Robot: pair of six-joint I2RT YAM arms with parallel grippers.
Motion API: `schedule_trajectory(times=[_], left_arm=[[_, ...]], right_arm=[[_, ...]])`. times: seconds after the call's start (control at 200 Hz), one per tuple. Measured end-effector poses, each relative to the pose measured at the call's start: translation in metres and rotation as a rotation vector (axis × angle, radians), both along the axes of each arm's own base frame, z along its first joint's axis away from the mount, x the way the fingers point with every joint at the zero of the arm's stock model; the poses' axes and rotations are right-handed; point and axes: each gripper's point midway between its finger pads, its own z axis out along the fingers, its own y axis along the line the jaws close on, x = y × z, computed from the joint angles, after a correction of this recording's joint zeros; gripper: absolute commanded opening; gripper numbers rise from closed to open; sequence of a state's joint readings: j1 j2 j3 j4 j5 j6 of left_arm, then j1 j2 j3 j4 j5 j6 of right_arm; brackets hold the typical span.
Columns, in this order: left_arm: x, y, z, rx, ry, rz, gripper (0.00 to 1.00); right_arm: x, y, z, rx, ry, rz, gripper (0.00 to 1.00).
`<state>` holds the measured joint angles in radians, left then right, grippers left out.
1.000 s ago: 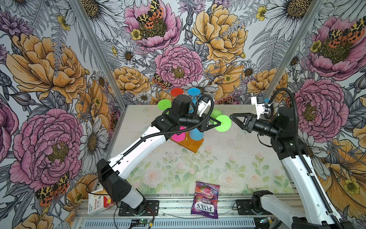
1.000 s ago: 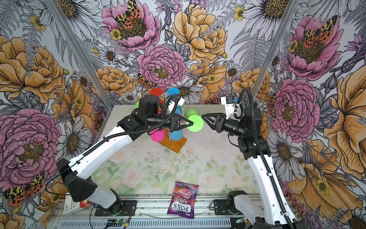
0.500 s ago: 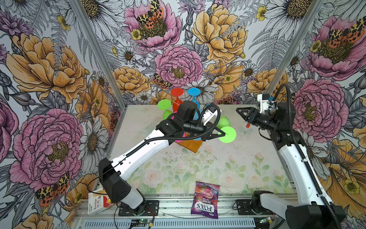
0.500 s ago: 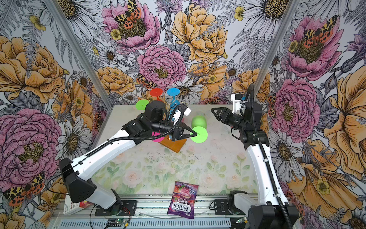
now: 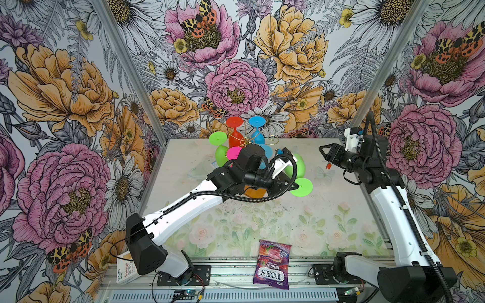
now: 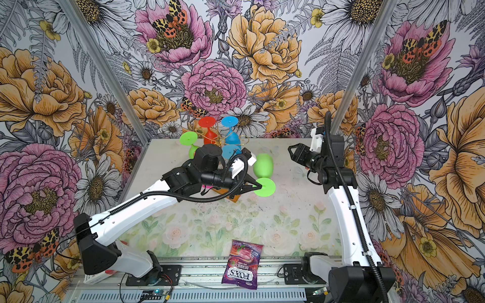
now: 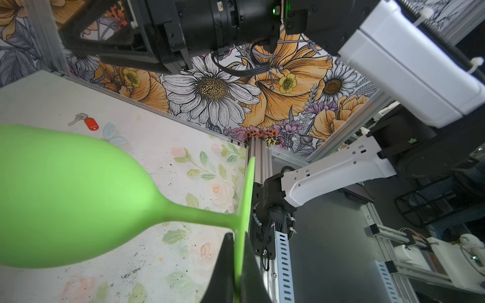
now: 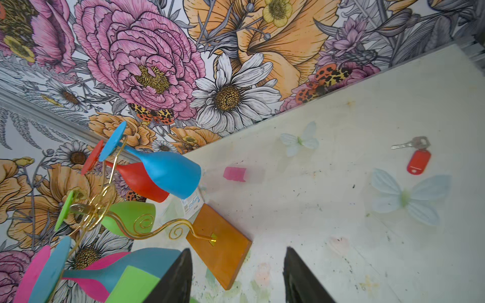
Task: Take the wine glass off the wine glass rack
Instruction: Pick up the wine glass from the wine glass rack.
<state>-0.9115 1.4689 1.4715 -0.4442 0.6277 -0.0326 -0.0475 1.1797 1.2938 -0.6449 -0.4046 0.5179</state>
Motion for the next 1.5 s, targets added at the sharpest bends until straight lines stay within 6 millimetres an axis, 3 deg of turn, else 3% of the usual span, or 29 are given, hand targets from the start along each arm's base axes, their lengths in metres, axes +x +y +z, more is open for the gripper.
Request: schedule_trajectory(times=[0.2,0.43,0.646,0.886,1.061,1.501], left_arm=[[-0.008,-0.004,-0.016,0.046,-0.158,-0.017,0.0],[-0.016,-0.009,-0.049,0.143,-0.349,-0.049,0.0],[-0.016,-0.01,-0.064,0.184,-0.478,-0.062,0.0],[-0.027,0.0,-0.093,0.219,-0.62,-0.115,0.0],[-0.036,0.004,-0.091,0.197,-0.728,-0.154,0.0],[-0.041,0.009,-0.121,0.304,-0.956,-0.219,0.0]], right_arm=[[-0.007,-0.012,-0.02,-0.09,0.072,-0.047,0.6],[-0.017,-0.009,-0.035,-0.147,0.135,-0.039,0.6],[-0.03,0.0,-0.049,-0.186,0.198,-0.001,0.6],[-0.045,0.026,-0.045,-0.088,0.21,0.124,0.6],[-0.052,0.043,-0.04,-0.015,0.214,0.207,0.6],[-0.063,0.054,-0.02,0.042,0.207,0.273,0.61]])
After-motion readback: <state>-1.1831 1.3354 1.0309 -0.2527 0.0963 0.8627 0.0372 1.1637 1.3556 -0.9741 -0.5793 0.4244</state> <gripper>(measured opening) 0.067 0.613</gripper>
